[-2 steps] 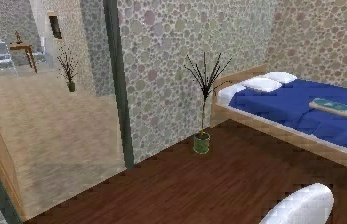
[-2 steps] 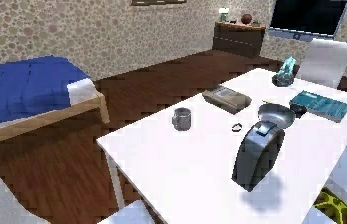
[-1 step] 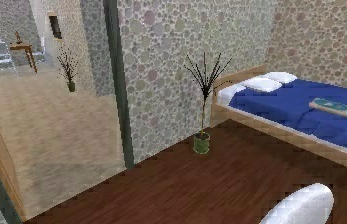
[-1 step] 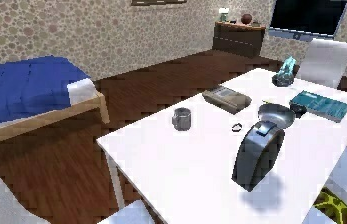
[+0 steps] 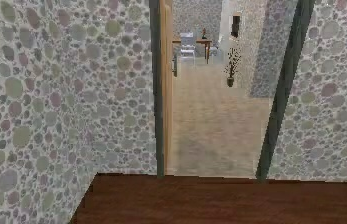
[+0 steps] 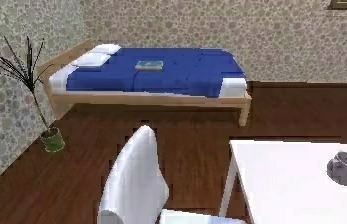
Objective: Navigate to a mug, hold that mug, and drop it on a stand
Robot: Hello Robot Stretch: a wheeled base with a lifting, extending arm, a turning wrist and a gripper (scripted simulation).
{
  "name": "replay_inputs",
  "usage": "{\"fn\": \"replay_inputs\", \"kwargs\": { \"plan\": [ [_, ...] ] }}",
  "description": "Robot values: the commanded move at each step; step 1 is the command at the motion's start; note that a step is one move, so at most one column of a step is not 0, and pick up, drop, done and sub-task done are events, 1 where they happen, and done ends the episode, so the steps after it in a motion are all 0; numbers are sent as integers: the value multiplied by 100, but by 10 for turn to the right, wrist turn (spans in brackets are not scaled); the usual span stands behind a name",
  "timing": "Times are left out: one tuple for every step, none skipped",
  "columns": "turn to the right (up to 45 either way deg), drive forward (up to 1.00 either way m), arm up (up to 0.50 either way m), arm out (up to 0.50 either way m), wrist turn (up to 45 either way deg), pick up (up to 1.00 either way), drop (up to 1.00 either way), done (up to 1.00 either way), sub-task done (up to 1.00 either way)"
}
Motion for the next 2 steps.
{"fn": "replay_inputs", "kwargs": {
  "plan": [
    [450, 0, 0, 0, 0, 0, 0, 0, 0],
    [-450, 0, 0, 0, 0, 0, 0, 0, 0]
  ]
}}
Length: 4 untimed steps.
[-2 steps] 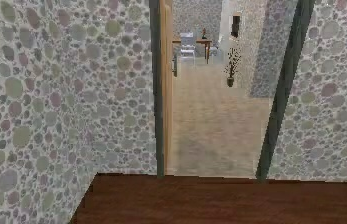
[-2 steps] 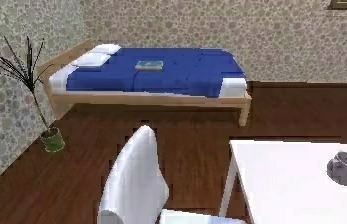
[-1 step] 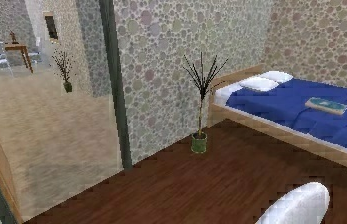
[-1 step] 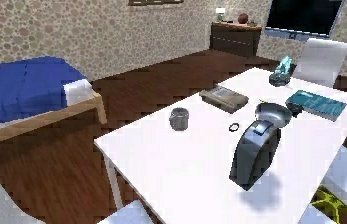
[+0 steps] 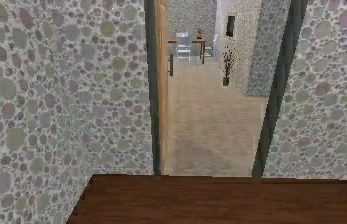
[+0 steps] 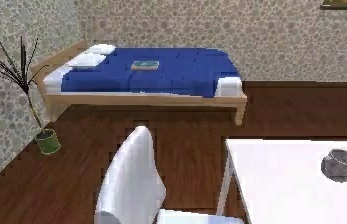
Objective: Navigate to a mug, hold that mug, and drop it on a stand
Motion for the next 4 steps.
{"fn": "replay_inputs", "kwargs": {
  "plan": [
    [420, 0, 0, 0, 0, 0, 0, 0, 0],
    [-90, 0, 0, 0, 0, 0, 0, 0, 0],
    [0, 40, 0, 0, 0, 0, 0, 0, 0],
    [-30, 0, 0, 0, 0, 0, 0, 0, 0]
  ]
}}
